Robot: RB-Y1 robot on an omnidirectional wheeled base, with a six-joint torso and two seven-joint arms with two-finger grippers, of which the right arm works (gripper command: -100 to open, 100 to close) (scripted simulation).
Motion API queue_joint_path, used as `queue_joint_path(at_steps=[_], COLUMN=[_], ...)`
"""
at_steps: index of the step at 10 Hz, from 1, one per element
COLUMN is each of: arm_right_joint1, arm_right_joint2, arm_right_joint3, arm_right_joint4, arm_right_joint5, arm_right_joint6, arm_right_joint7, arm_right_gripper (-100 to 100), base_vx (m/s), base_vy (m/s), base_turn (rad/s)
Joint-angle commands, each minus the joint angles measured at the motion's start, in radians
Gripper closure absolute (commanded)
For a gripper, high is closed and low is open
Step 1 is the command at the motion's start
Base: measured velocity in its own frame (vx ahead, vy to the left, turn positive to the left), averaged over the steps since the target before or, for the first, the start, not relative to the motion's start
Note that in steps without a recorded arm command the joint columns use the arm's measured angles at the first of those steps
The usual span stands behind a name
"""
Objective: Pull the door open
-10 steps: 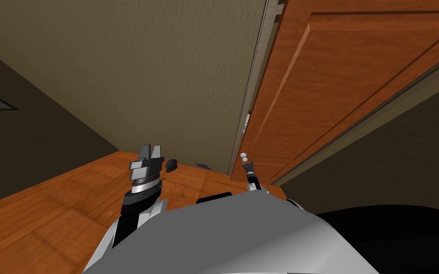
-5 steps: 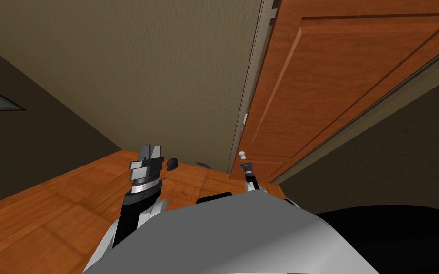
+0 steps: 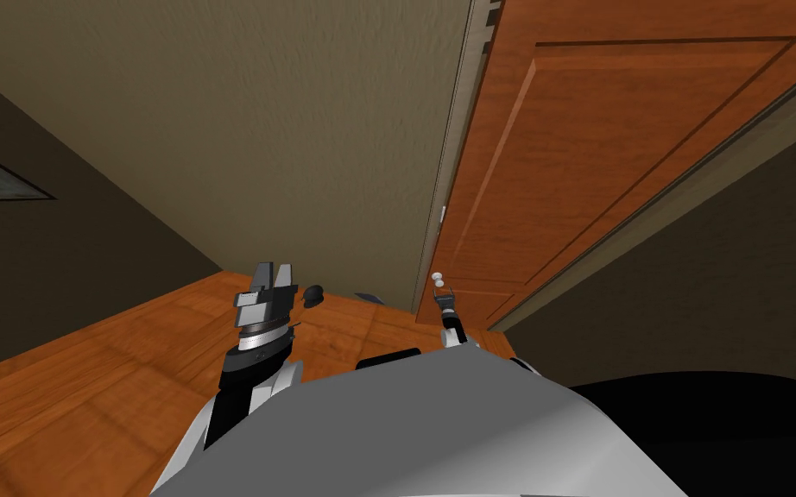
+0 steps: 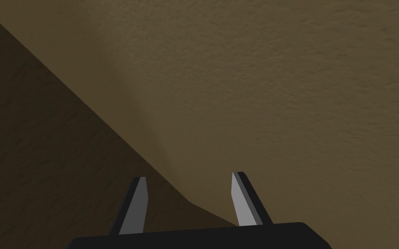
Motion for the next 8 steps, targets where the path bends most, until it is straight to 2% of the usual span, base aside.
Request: queue_joint_path(at_steps=[1,5,8], arm_right_joint1=[-0.002,-0.009,-0.017], arm_right_joint2=[0.008,0.019,0.031], arm_right_joint3=[0.008,0.018,0.029], arm_right_joint4=[-0.013,-0.02,-0.029], arm_right_joint5=[-0.02,-0.044,-0.072], arm_right_joint6=[0.013,0.025,0.039], arm_right_joint7=[-0.05,-0.14,-0.232], arm_right_gripper=[-100,-100,-100], base_vx=[-0.075,-0.055,-0.051], base_vy=[-0.016,-0.011,-0.01], base_turn=[0.012,0.006,0.006])
